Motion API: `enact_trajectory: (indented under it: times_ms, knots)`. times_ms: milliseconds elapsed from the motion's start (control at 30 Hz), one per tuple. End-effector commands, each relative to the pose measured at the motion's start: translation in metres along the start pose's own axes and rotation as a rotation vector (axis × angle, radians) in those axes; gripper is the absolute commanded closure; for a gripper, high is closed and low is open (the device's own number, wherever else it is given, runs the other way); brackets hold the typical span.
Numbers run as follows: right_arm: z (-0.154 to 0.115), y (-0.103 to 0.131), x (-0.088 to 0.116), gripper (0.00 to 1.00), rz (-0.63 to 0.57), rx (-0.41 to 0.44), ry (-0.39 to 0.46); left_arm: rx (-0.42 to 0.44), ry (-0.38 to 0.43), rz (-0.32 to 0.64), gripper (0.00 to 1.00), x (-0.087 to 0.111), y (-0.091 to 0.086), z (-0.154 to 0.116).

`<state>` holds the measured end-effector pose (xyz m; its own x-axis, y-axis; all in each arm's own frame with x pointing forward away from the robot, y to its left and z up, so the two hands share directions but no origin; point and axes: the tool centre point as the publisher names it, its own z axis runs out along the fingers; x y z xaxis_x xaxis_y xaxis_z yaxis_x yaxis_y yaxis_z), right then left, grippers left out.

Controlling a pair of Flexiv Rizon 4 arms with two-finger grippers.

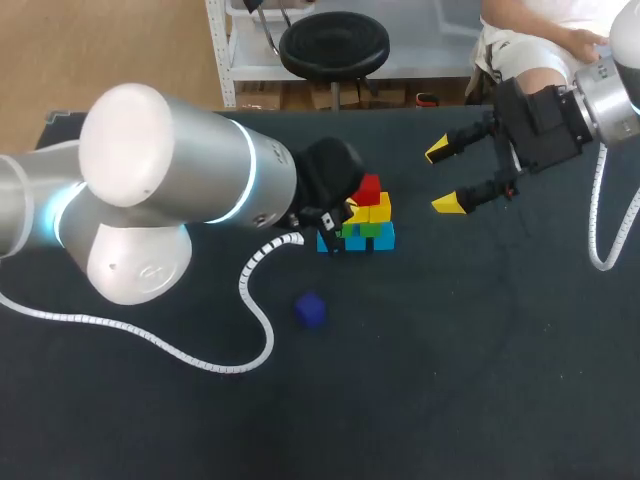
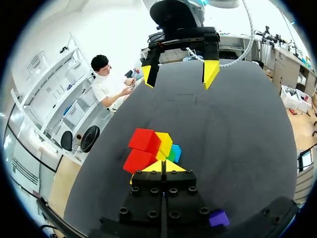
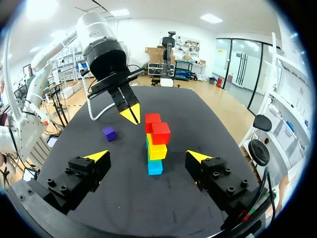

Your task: Place the blue cubes, place green cubes on the blue cubes, place the yellow cubes on the green cubes, then place the red cubes on the yellow cubes, and place purple cube on the red cubes.

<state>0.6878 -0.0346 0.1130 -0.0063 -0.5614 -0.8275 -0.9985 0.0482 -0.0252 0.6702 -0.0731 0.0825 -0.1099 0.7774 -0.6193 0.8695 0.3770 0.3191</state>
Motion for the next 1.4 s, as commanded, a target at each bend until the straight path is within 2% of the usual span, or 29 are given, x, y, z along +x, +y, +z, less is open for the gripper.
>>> enact_trajectory:
  times_ms: [33,800,1067,1400]
  knots:
    - [0.000,0.001,0.000,0.00,-0.001,0.002,-0.001,0.009,-0.001,0.002,1.00,0.001,0.004,0.003]
    - [0.000,0.001,0.000,0.00,-0.001,0.002,-0.001,0.018,-0.001,0.002,1.00,0.001,0.012,0.013]
    - [0.000,0.001,0.000,0.00,-0.001,0.002,-0.001,0.009,-0.007,0.023,1.00,-0.007,0.010,0.009]
    - [0.000,0.001,0.000,0.00,-0.001,0.002,-0.001,0.006,0.002,0.011,1.00,0.000,0.010,0.007]
